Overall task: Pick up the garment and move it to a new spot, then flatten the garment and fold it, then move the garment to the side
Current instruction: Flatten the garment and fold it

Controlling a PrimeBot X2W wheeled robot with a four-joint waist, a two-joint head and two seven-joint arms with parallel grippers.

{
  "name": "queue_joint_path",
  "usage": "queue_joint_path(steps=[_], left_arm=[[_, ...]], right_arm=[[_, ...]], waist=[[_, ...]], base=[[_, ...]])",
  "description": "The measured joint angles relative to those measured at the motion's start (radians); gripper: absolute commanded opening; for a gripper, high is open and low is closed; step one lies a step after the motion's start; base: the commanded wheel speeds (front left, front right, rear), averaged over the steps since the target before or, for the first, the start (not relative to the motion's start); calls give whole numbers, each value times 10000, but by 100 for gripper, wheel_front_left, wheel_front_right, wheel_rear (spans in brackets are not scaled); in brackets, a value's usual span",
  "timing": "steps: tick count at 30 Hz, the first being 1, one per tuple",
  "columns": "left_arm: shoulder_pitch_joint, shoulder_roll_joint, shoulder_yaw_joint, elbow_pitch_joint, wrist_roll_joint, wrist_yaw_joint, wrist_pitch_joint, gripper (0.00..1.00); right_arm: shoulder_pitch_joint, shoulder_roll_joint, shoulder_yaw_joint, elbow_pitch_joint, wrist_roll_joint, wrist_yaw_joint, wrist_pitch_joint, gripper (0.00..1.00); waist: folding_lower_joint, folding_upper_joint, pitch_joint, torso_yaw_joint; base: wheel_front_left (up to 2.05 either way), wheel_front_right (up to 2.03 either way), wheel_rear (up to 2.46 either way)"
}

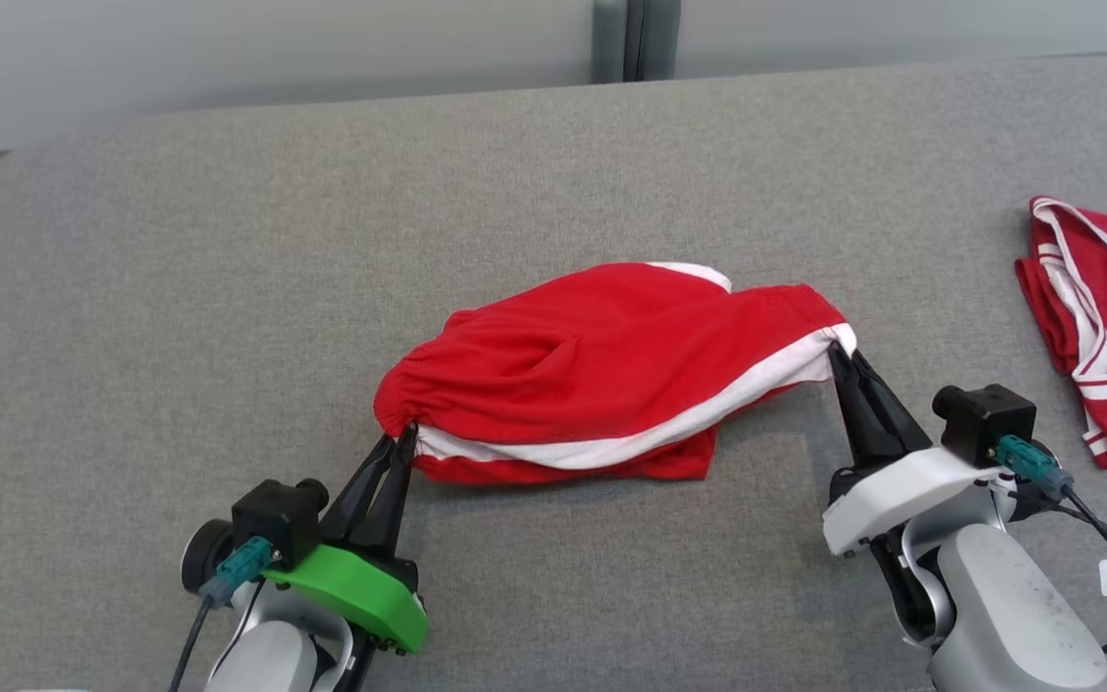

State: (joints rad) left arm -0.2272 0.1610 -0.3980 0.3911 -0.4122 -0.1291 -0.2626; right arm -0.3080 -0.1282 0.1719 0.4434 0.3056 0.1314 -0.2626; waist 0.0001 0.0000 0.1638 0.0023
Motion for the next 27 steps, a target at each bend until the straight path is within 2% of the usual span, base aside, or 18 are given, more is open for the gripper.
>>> queue_joint_path(steps=[3,8,11,12,17,22,27], left_arm=[[-164,305,-330,-48,-280,0,0,0],[-815,1179,-1333,25,-938,-10,0,0],[-1722,1885,-1952,46,-1475,-13,128,0],[-1722,1885,-1952,46,-1475,-13,128,0],[-3827,3076,-2844,-253,-2220,-15,1091,0],[-6283,3498,-3264,-351,-2851,-15,1749,0],[-8489,3662,-4082,267,-2614,-23,1829,0]], right_arm=[[-20,2,35,-98,42,0,0,0],[-336,-90,23,-197,111,0,0,0],[-859,-259,2,-236,109,-2,0,0],[-859,-259,2,-236,109,-2,0,0],[-2116,-604,50,-44,96,0,-2,0],[-4000,-999,221,453,98,0,0,0],[-6179,-1358,353,1206,-111,0,0,0]], waist=[[0,0,-442,-10],[-1,0,-1114,-36],[-1,0,-1405,-43],[-1,0,-1405,-43],[-1,0,-1504,-5],[-1,0,-1092,32],[-1,0,-241,70]], base=[[0,0,0],[0,0,0],[0,0,0],[0,0,0],[0,0,0],[0,0,0],[0,0,0]])
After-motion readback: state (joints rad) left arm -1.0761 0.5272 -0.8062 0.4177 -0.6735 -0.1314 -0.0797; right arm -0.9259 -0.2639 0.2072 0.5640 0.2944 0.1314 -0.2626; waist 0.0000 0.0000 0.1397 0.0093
